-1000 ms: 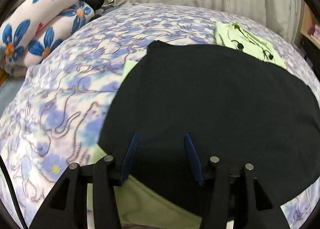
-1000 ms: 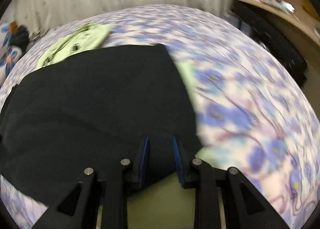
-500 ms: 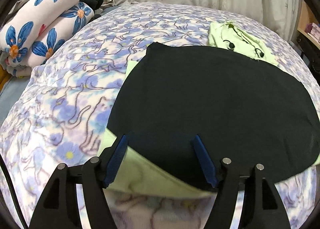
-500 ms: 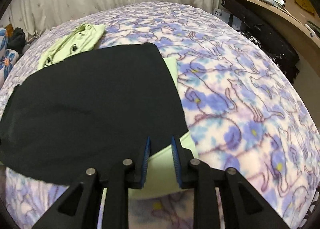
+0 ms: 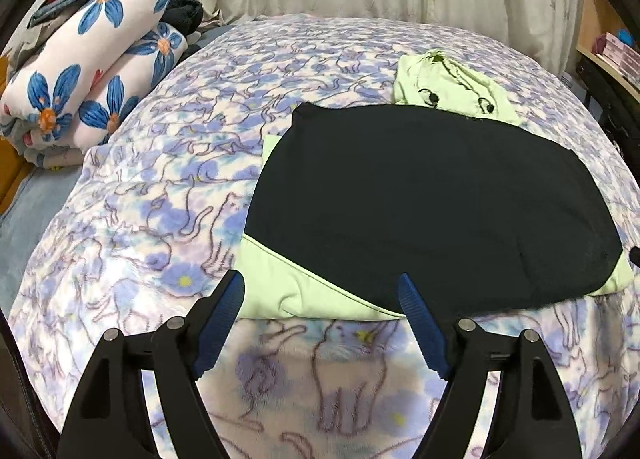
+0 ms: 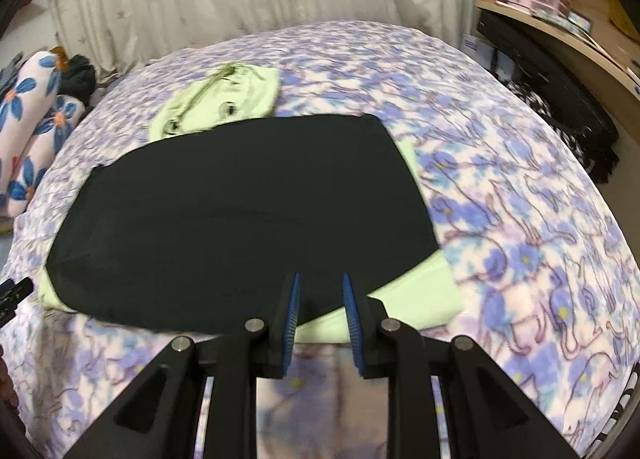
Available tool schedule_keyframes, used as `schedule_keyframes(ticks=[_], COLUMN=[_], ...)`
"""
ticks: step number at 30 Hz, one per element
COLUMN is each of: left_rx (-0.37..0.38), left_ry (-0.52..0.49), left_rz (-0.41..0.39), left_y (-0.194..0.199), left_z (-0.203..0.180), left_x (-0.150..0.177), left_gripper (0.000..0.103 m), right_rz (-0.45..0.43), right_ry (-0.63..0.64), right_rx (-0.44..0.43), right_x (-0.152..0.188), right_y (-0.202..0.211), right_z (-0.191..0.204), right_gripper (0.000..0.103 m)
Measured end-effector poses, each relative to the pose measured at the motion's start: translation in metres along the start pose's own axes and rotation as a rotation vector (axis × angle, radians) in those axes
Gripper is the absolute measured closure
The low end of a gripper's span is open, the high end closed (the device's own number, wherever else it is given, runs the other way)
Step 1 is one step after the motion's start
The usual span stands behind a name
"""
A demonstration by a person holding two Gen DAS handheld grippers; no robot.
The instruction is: Fold large clothes
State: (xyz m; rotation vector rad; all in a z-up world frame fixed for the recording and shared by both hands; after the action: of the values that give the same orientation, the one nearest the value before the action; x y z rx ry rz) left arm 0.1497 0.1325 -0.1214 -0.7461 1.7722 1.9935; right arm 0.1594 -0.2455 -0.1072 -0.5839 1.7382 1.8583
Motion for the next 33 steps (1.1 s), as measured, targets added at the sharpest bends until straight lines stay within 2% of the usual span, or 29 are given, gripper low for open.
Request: schedule_keyframes(ticks=[3,7,12,17,22,25,27,30,32,33], left_rx=[0.006,0.011,0.014,0.03,0.042,0.052,0.058,0.024,0.052,0.061], left_ry=[-0.013,-0.037,-0.062,-0.081,-0.099,-0.111,-0.119,-0.133,-0.106,-0.086], left_rz=[-0.009,-0.019,-0.028,-0.03,-0.01,-0.004,0.001,0.06,0.093,0.096], left_y=[0.007,0.013,0.008,-0.018,-0.069,-0.102,-0.125,-0.171,-0.191,-0.196], left_z=[-0.003,-0.008,-0.017,-0.039,-0.069,-0.084,-0.091,-0.089,-0.083,-0.078], left_x=[-0.004,-0.01,-0.023,-0.046,-0.075,-0.095,-0.106,-0.114,-0.117,-0.12], left_gripper=[0.025,0.025,0.023,0.022,0.022,0.022,0.022,0.022,0.008,0.006], right_rz=[-0.004,-0.02,-0.019,-0.001,0.043,0.071,0.085,0.093,0.089,0.088], right_ry=[0.028,0.07,0.113,0.146,0.156,0.142,0.13,0.1,0.098,0.115], right_rx=[-0.038,-0.075,-0.117,-0.167,-0.206,-0.196,-0.159,-0.129,-0.15,-0.109], right_x=[-0.006,-0.014,-0.024,-0.04,-0.061,-0.074,-0.081,-0.089,-0.095,-0.099], right_y=[0.004,0.01,0.001,-0.033,-0.087,-0.123,-0.145,-0.167,-0.171,-0.172], right_z=[0.021,0.045,0.075,0.104,0.121,0.113,0.096,0.061,0.045,0.035], right_gripper=[0.077,0.069,0.068,0.068,0.068,0.068,0.068,0.068,0.07,0.07])
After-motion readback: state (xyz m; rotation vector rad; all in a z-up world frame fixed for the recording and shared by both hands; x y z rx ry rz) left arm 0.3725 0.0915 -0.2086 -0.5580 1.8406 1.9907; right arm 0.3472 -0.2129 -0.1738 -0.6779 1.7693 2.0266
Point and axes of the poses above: each gripper's, at about its wrist camera, not at the fingertips, and y roughly against the way its jaws point, z to its left, x to its underside, the point moved 8 cm from there along -y, roughly the way its jaws point, and after that the axes turned 3 degrees about -x, right-handed, at the moved point
